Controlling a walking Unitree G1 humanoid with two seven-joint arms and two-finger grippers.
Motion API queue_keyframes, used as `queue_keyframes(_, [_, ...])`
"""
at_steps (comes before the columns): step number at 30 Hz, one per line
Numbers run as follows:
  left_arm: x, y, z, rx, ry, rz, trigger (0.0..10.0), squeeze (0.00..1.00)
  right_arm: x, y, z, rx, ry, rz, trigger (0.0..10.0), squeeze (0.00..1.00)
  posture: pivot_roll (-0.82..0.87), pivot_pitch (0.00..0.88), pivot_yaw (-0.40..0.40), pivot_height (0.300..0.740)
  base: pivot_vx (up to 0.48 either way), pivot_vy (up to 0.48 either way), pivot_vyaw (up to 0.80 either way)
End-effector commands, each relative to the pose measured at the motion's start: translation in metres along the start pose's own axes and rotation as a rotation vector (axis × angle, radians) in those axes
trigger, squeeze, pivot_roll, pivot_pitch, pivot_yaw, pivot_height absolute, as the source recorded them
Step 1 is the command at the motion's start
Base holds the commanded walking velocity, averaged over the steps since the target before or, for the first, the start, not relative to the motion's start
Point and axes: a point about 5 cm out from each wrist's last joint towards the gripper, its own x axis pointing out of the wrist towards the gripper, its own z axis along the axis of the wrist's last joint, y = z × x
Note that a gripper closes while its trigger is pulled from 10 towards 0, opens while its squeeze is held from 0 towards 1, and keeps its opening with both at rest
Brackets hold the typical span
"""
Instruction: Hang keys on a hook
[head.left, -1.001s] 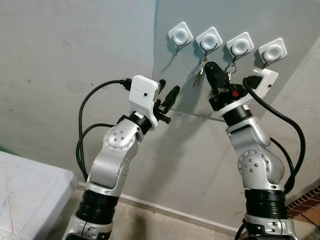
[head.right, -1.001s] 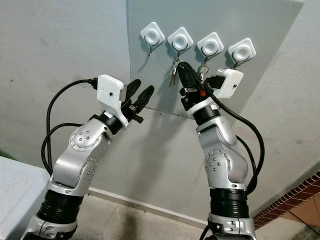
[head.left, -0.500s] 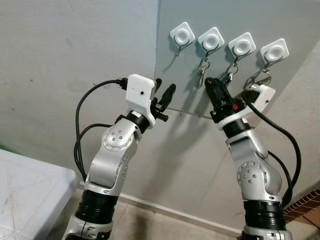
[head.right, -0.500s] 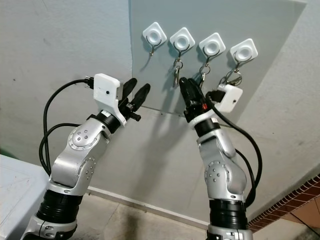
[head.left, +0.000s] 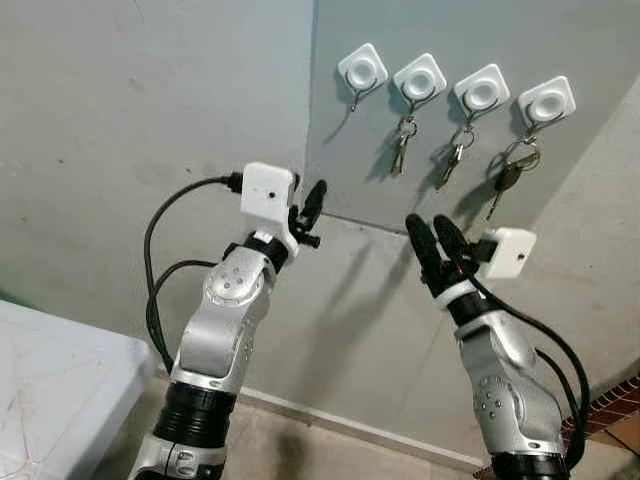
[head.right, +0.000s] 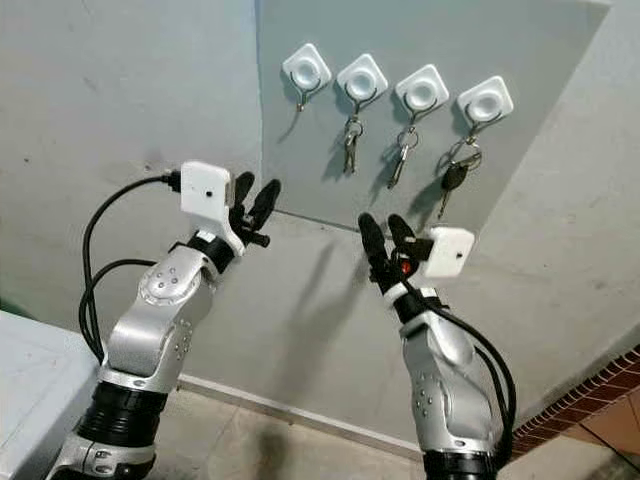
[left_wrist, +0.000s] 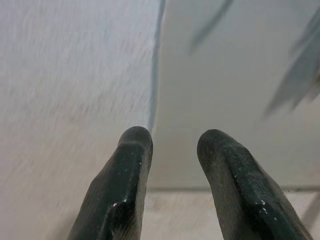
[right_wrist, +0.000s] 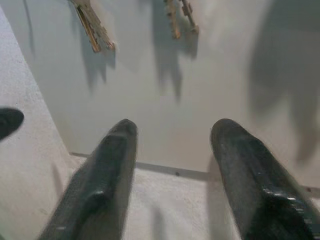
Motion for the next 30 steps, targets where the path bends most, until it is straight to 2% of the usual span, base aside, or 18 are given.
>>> queue_keyframes(1, [-0.001,0.005,-0.009,-0.023,0.029,0.032,10.0,0.00,-0.003,-0.002,-0.005,-0.014,0.011,-0.015,10.0,1.00,0.08,0.000,-0.033,0.740,0.000,0.000,0.00])
queue_keyframes(2, [-0.002,0.008,-0.022,-0.023,0.072,0.055,10.0,0.00,-0.006,-0.005,-0.010,-0.024,0.023,-0.038,10.0,1.00,0.08,0.000,-0.034,0.740,0.000,0.000,0.00])
queue_keyframes(6, [-0.005,0.012,-0.041,-0.060,0.133,0.097,10.0,0.00,-0.011,-0.011,-0.019,-0.046,0.052,-0.079,10.0,1.00,0.08,0.000,-0.034,0.740,0.000,0.000,0.00])
queue_keyframes(10, [-0.010,0.016,-0.065,-0.006,0.205,0.121,10.0,0.00,-0.019,-0.017,-0.033,-0.081,0.094,-0.107,10.0,1.00,0.08,0.000,-0.033,0.740,0.000,0.000,0.00])
queue_keyframes(11, [-0.012,0.017,-0.070,-0.007,0.221,0.131,10.0,0.00,-0.021,-0.019,-0.036,-0.092,0.109,-0.113,10.0,0.87,0.08,0.000,-0.033,0.740,0.000,0.000,0.00])
queue_keyframes(12, [-0.014,0.019,-0.074,-0.006,0.232,0.139,10.0,0.00,-0.023,-0.020,-0.040,-0.085,0.126,-0.110,10.0,0.35,0.08,0.000,-0.033,0.740,0.000,0.000,0.00])
queue_keyframes(13, [-0.016,0.022,-0.080,0.007,0.240,0.160,10.0,0.00,-0.026,-0.022,-0.043,-0.100,0.136,-0.119,10.0,0.00,0.07,0.000,-0.028,0.740,0.000,0.000,0.00])
queue_keyframes(16, [-0.018,0.024,-0.083,0.003,0.218,0.164,10.0,0.00,-0.029,-0.027,-0.049,-0.126,0.151,-0.152,10.0,0.00,0.07,0.000,-0.027,0.740,0.000,0.000,0.00])
queue_keyframes(19, [-0.022,0.025,-0.096,0.008,0.250,0.164,10.0,0.00,-0.036,-0.034,-0.062,-0.145,0.196,-0.191,10.0,0.00,0.07,0.000,-0.028,0.740,0.000,0.000,0.00])
queue_keyframes(21, [-0.027,0.025,-0.105,0.047,0.254,0.150,10.0,0.00,-0.042,-0.039,-0.074,-0.178,0.249,-0.201,10.0,0.00,0.07,0.000,-0.027,0.740,0.000,0.000,0.00])
queue_keyframes(22, [-0.031,0.024,-0.115,0.033,0.281,0.118,10.0,0.00,-0.047,-0.044,-0.082,-0.210,0.282,-0.213,10.0,0.00,0.07,0.000,-0.028,0.740,0.000,0.000,0.00])
queue_keyframes(23, [-0.034,0.024,-0.123,-0.024,0.311,0.103,10.0,0.00,-0.051,-0.047,-0.088,-0.219,0.309,-0.219,10.0,0.00,0.07,0.000,-0.028,0.740,0.000,0.000,0.00])
queue_keyframes(24, [-0.034,0.024,-0.123,-0.024,0.311,0.103,10.0,0.00,-0.051,-0.047,-0.088,-0.219,0.309,-0.219,10.0,0.00,0.07,0.000,-0.028,0.740,0.000,0.000,0.00])
queue_keyframes(25, [-0.040,0.025,-0.137,-0.062,0.356,0.111,10.0,0.00,-0.061,-0.053,-0.100,-0.249,0.365,-0.231,10.0,0.00,0.08,0.000,-0.028,0.740,0.000,0.000,0.00])
queue_keyframes(28, [-0.048,0.026,-0.151,-0.031,0.419,0.121,10.0,0.00,-0.071,-0.059,-0.113,-0.281,0.441,-0.246,10.0,0.00,0.07,0.000,-0.025,0.740,0.000,0.000,0.00])
queue_keyframes(29, [-0.054,0.026,-0.160,-0.043,0.457,0.120,10.0,0.00,-0.079,-0.062,-0.122,-0.287,0.495,-0.252,10.0,0.00,0.07,0.000,-0.025,0.740,0.000,0.000,0.00])
queue_keyframes(30, [-0.054,0.026,-0.160,-0.043,0.457,0.120,10.0,0.00,-0.079,-0.062,-0.122,-0.287,0.495,-0.252,10.0,0.00,0.07,0.000,-0.025,0.740,0.000,0.000,0.00])
